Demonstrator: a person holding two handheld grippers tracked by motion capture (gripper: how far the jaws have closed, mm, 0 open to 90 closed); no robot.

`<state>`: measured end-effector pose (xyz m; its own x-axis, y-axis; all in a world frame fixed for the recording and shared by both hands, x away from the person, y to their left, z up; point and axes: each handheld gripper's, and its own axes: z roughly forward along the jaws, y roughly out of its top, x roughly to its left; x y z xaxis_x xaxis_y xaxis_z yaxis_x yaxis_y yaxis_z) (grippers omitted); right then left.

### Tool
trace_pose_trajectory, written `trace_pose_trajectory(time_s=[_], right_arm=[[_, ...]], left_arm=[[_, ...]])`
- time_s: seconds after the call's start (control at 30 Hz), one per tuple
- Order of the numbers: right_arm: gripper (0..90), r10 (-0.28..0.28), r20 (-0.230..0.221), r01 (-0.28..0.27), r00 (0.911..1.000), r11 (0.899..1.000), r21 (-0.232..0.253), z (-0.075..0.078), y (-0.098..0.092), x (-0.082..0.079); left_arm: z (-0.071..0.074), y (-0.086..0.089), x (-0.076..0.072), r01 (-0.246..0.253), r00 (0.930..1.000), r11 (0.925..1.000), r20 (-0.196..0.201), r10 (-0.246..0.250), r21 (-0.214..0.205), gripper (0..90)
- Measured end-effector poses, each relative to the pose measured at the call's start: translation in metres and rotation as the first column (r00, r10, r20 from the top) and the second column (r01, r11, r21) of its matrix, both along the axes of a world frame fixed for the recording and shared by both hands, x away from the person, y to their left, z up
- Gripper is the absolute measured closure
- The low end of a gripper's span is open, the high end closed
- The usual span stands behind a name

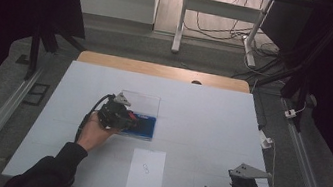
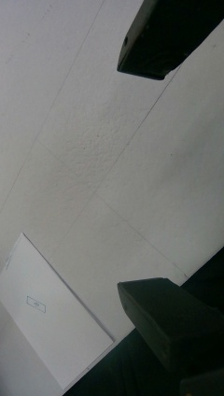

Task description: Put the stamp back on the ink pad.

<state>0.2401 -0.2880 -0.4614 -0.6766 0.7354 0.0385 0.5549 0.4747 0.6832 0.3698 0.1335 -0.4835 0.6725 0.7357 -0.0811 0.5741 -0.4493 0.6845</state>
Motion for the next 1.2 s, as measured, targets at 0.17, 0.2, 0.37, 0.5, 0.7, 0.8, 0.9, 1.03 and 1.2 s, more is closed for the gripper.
trace_pose_trajectory(time_s=[0.17,0.2,0.37,0.5,0.7,0.8,0.9,1.03,1.2], right_arm=[[0.0,0.000,-0.001,0.000,1.0000,1.000,-0.001,0.000,0.000,0.000],[0.0,0.001,-0.001,-0.001,1.0000,1.000,-0.001,0.000,0.000,0.000],[0.0,0.001,-0.001,-0.001,1.0000,1.000,-0.001,0.000,0.000,0.000],[0.0,0.002,0.000,-0.002,1.0000,1.000,-0.001,0.000,0.000,0.000],[0.0,0.003,0.001,-0.003,1.0000,1.000,-0.001,0.000,0.000,0.000],[0.0,0.005,0.002,-0.005,1.0000,1.000,-0.002,0.000,0.000,0.000],[0.0,0.006,0.003,-0.006,1.0000,1.000,-0.002,0.000,0.000,0.000],[0.0,0.006,0.004,-0.006,1.0000,1.000,-0.003,0.000,0.000,-0.001],[0.0,0.006,0.005,-0.006,1.0000,1.000,-0.003,0.000,0.000,-0.001]], left_arm=[[-0.004,-0.002,0.005,-0.004,1.0000,1.0000,-0.003,0.004,0.007,57.9],[-0.004,-0.003,0.006,-0.003,1.0000,0.9999,-0.004,0.003,0.012,57.9],[-0.010,-0.006,0.010,-0.004,0.9999,0.9997,-0.009,0.005,0.023,57.9],[-0.013,-0.008,0.012,-0.002,0.9999,0.9996,-0.013,0.002,0.029,57.9],[-0.019,-0.011,0.013,0.004,0.9999,0.9992,-0.011,-0.004,0.039,57.9],[-0.020,-0.012,0.012,0.005,1.0000,0.9991,-0.002,-0.005,0.042,57.9],[-0.021,-0.012,0.012,0.006,1.0000,0.9990,0.001,-0.006,0.044,57.8],[-0.021,-0.013,0.011,0.004,1.0000,0.9990,0.008,-0.005,0.045,57.8],[-0.021,-0.013,0.011,0.006,0.9999,0.9989,0.008,-0.006,0.047,57.2]])
